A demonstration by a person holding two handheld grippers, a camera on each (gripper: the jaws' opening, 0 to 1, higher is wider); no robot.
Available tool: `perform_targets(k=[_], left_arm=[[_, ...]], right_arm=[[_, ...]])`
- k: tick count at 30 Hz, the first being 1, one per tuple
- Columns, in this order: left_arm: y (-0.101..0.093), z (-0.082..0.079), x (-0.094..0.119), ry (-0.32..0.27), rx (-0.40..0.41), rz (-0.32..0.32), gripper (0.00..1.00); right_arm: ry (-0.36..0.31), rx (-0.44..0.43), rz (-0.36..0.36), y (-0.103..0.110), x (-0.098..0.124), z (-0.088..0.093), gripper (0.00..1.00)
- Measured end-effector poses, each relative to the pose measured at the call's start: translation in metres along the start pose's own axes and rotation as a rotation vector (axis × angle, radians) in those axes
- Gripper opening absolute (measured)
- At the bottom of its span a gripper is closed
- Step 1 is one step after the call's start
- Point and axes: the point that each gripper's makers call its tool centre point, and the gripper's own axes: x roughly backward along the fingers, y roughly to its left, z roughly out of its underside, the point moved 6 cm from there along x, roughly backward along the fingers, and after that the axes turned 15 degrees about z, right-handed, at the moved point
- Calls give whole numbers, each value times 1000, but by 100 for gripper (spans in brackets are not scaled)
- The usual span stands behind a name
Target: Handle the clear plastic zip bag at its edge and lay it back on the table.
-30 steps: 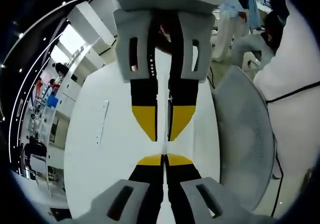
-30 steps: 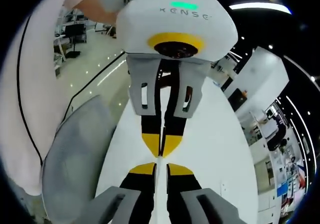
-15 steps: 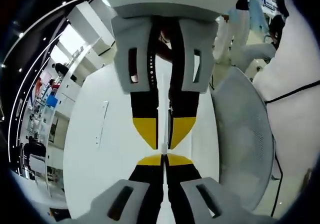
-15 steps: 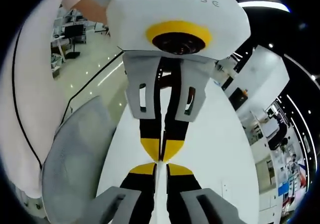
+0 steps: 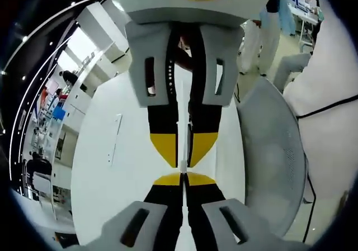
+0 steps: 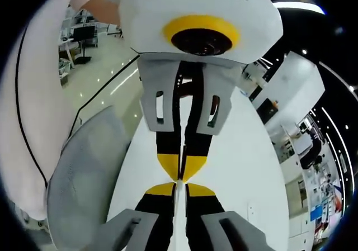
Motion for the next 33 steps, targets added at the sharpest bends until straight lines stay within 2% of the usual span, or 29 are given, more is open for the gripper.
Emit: perform_targets(k=[20,33], left_arm=[[3,4,2,-7,8,-7,0],[-3,0,3,-5,4,-8,0]], right_arm=[[7,0,-16,1,-5,-3,1],[23,22,-26,3,-5,-2,0]])
